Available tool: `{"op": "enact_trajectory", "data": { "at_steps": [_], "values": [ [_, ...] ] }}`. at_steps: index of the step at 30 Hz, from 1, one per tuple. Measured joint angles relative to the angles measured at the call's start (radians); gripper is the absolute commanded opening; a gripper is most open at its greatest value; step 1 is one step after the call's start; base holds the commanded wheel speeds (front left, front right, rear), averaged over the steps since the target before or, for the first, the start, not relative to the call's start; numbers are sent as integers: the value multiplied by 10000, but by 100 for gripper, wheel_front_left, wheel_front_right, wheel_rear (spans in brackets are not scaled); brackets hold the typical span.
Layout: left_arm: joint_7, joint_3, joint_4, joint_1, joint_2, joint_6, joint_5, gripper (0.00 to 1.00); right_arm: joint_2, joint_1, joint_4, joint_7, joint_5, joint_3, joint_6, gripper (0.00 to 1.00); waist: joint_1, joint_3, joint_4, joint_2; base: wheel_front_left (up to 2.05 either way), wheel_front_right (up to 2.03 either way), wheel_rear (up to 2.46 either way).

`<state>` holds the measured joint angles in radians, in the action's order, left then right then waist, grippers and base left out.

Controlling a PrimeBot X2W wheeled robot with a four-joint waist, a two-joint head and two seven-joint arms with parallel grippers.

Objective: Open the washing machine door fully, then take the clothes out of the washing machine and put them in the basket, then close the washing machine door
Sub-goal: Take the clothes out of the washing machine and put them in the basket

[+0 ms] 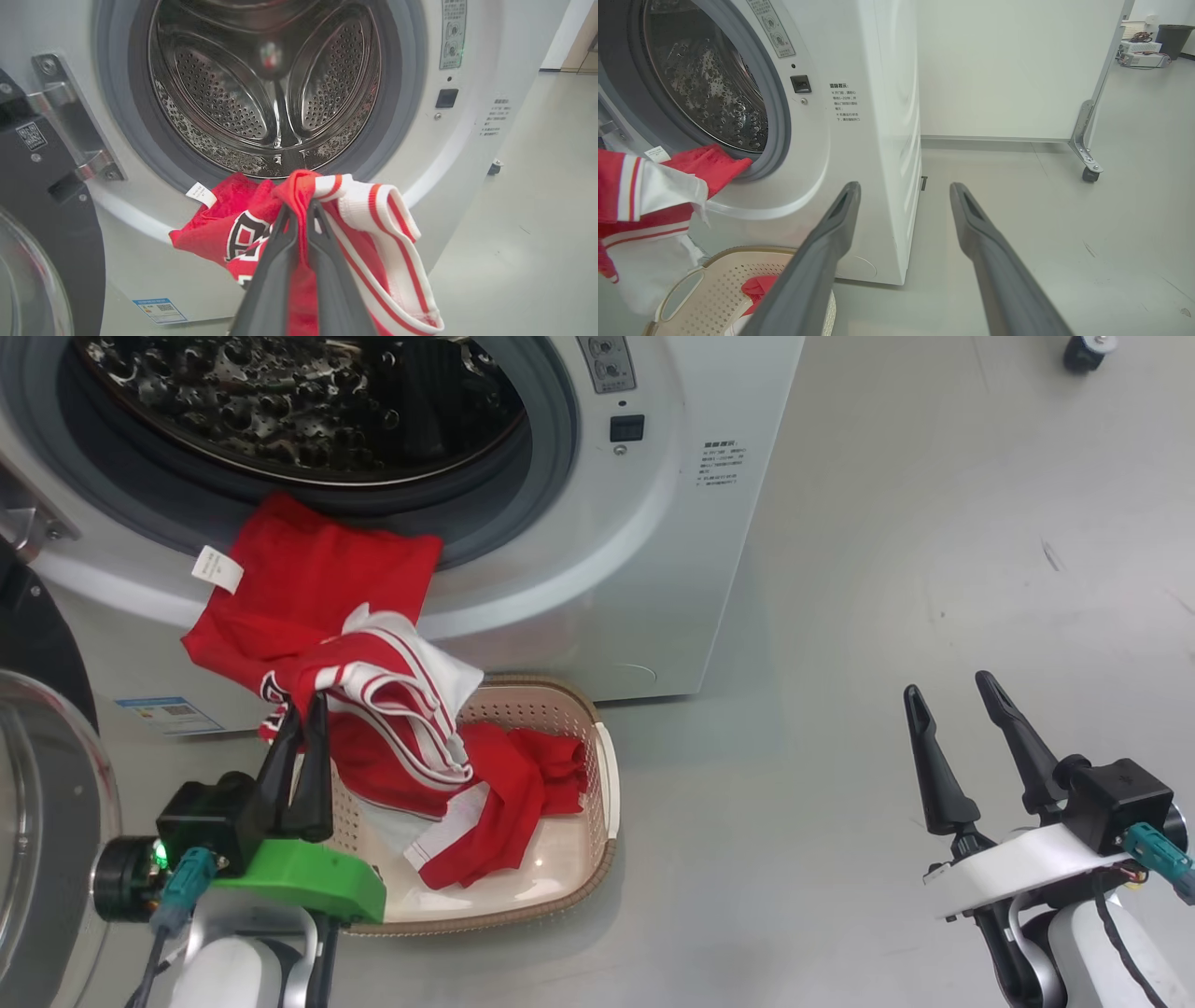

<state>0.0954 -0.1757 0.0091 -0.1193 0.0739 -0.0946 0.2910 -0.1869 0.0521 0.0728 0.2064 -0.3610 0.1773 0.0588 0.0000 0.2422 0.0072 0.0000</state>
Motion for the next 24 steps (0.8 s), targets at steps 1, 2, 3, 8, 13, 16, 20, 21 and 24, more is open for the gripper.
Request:
{"op": "enact_trajectory", "data": {
  "at_steps": [1, 2, 3, 8, 13, 16, 20, 21, 24],
  "values": [
    [-69, -25, 98, 34, -4, 25, 40, 0, 4, 0, -46, -21, 0, 19, 2, 100, 0, 40, -28, 0, 0, 0, 0],
    [-115, -40, 198, 48, -10, 31, 96, 0, 12, 1, -81, -69, 0, 36, 2, 100, 0, 81, -59, 0, 0, 0, 0],
    [-148, -48, 303, 58, -12, 33, 117, 0, 23, 2, -105, -77, 0, 54, 4, 100, 0, 124, -94, 0, 0, 0, 0],
    [-343, -259, 961, 58, -33, 219, 351, 0, 40, 12, -219, -169, -2, 201, 13, 100, 0, 375, -277, 0, 0, 0, 0],
    [-426, -307, 1751, 32, -59, 297, 439, 0, 56, 91, -351, -178, -4, 249, 35, 100, -1, 637, -506, 0, 0, 0, 0],
    [-600, -343, 2234, -92, -86, 295, 500, 0, 54, 176, -405, -178, -10, 261, 107, 100, -1, 815, -638, 0, 0, 0, 0],
    [-746, -349, 2941, -474, -117, 295, 527, 0, 59, 294, -504, -178, -31, 270, 111, 100, 0, 1071, -821, 0, 0, 0, 0],
    [-777, -349, 3110, -591, -127, 297, 527, 0, 61, 317, -512, -178, -44, 268, 117, 100, -1, 1138, -867, 0, 0, 0, 0],
    [-867, -330, 3829, -1111, -165, 295, 541, 0, 69, 479, -554, -178, -71, 267, 123, 100, 0, 1411, -1061, 0, 0, 0, 0]
  ]
}}
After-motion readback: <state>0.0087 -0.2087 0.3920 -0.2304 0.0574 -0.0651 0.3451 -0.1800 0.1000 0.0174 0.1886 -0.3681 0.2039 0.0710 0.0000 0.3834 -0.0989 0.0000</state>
